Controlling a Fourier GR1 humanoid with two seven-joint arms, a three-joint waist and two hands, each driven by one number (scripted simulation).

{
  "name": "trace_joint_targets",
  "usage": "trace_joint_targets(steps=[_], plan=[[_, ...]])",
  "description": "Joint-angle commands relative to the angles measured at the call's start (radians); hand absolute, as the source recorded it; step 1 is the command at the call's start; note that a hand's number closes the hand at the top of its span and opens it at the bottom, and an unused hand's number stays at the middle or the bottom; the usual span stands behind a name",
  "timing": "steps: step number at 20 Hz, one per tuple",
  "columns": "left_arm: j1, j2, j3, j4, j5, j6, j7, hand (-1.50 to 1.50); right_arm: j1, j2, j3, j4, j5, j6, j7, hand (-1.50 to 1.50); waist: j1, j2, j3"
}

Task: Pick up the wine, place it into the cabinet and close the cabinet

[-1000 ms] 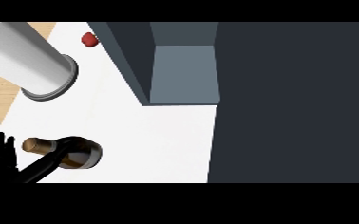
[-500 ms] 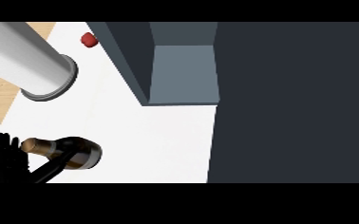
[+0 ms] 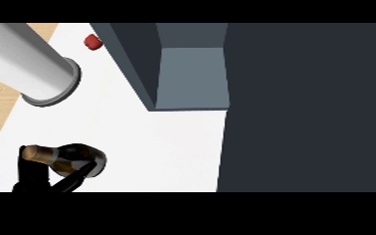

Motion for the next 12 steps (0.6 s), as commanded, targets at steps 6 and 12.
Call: trace_joint_targets(steps=[6,12], plan=[[-0.041,-0.003,-0.013,0.230,0.133,-0.047,-0.213,-1.50,0.014,-0.003,-0.045,-0.184,-0.077,-0.016,0.070,-1.50,0.009,0.003,0.000],[-0.112,-0.003,0.028,0.276,0.209,-0.066,-0.241,-1.50,0.015,-0.019,-0.027,-0.253,-0.063,-0.015,0.128,-1.50,0.003,0.001,0.000]])
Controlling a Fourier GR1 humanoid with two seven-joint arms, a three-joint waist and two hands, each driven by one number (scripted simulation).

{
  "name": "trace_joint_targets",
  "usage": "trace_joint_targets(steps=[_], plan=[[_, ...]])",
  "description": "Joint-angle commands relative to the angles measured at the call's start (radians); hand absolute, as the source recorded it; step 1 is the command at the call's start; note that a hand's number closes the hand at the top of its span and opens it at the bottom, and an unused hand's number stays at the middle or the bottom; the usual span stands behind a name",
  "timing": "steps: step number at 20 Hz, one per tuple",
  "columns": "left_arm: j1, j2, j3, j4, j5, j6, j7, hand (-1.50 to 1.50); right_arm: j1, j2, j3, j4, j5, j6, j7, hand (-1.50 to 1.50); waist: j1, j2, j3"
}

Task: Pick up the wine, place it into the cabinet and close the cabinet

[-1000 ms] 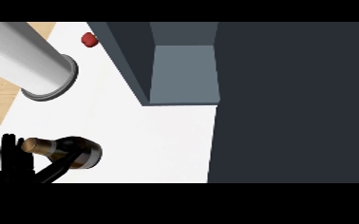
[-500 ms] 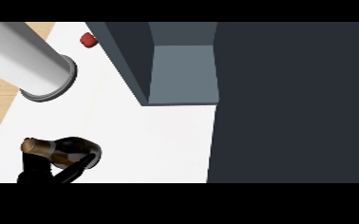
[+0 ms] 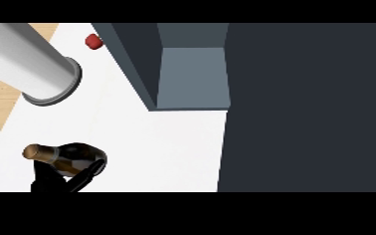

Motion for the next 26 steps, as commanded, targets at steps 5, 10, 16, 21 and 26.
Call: trace_joint_targets(steps=[5,10,16,21,26], plan=[[-0.054,0.000,0.056,0.144,0.176,-0.070,-0.162,-1.50,0.086,-0.020,0.030,-0.251,-0.025,-0.003,0.088,-1.50,-0.005,-0.003,0.000],[-0.137,0.000,0.058,0.197,0.204,-0.076,-0.157,-1.50,-0.018,-0.007,0.009,-0.236,-0.033,-0.040,0.180,-1.50,0.001,0.001,-0.001],[-0.158,0.000,0.005,0.184,0.222,-0.059,-0.160,-1.50,-0.011,-0.020,-0.064,-0.222,-0.107,-0.013,0.145,-1.50,0.003,0.001,0.001],[-0.152,0.000,-0.083,0.223,0.294,-0.039,-0.250,1.50,0.061,-0.028,-0.070,-0.232,-0.109,0.015,0.095,-1.50,-0.003,-0.001,0.001],[-0.170,0.002,-0.028,0.239,0.180,-0.020,-0.246,1.50,0.119,-0.012,-0.005,-0.217,-0.069,0.027,0.041,-1.50,-0.003,-0.001,0.002]])
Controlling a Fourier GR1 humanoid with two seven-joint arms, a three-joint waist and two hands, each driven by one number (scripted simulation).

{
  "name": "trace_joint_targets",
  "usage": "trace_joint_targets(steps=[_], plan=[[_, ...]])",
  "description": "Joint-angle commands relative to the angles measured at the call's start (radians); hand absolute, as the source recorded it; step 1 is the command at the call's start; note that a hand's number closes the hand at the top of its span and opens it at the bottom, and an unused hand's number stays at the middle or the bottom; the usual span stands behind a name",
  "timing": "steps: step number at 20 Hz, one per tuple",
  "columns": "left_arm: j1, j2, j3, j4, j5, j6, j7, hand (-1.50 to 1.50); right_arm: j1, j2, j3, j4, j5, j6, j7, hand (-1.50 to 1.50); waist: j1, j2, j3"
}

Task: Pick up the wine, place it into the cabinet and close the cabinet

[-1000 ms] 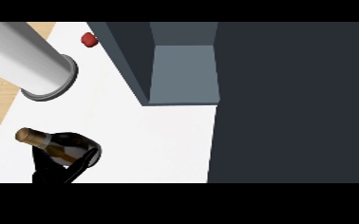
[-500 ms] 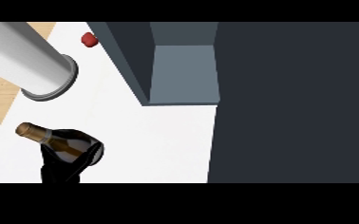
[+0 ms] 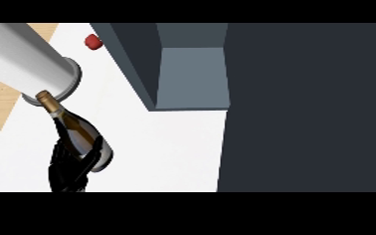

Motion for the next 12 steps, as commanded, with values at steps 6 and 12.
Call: trace_joint_targets(steps=[6,12], plan=[[-0.031,0.012,-0.018,-0.047,-0.064,0.094,-0.046,1.50,0.123,-0.040,-0.044,-0.230,-0.096,0.035,0.031,-1.50,0.002,-0.001,0.001],[0.018,0.091,-0.224,-0.052,-0.139,-0.305,-0.049,1.50,0.057,-0.005,0.006,-0.124,-0.046,0.024,-0.014,-1.50,-0.009,-0.006,0.000]])
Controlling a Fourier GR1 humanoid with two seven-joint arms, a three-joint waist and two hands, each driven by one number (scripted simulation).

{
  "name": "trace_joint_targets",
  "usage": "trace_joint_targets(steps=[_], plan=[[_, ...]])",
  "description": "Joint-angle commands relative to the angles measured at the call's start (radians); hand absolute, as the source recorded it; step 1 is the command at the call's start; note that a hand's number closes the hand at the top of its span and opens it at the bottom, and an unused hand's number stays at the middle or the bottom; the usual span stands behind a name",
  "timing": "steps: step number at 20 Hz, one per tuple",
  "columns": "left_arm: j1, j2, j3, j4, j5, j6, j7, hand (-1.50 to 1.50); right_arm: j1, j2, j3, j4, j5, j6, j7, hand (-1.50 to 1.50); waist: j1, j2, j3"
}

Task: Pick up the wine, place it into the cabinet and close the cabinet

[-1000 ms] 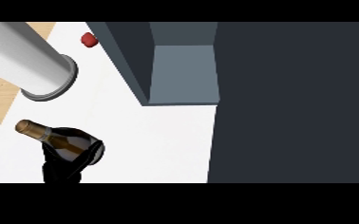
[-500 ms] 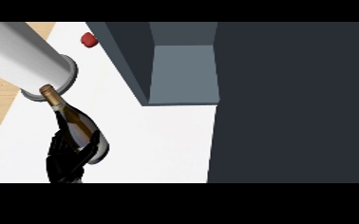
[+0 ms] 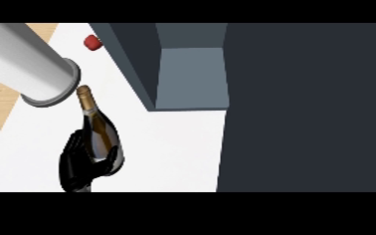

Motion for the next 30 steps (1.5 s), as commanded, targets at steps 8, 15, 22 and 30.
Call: trace_joint_targets(steps=[8,15,22,30], plan=[[0.093,0.046,-0.177,-0.273,-0.034,-0.227,0.064,1.50,0.080,-0.036,-0.052,-0.220,-0.101,0.012,0.085,-1.50,0.009,-0.001,0.002],[0.096,-0.003,-0.284,-0.535,-0.078,-0.076,0.287,1.50,0.068,-0.011,-0.013,-0.191,-0.064,0.008,0.070,-1.50,0.011,0.000,0.002],[-0.039,-0.055,-0.413,-0.613,-0.166,0.154,0.410,1.50,0.006,-0.018,-0.068,-0.211,-0.107,-0.002,0.143,-1.50,0.005,0.003,0.001],[-0.208,-0.056,-0.483,-0.555,-0.093,0.355,0.521,1.50,0.055,-0.005,-0.065,-0.230,-0.093,0.002,0.117,-1.50,-0.004,0.004,0.001]])
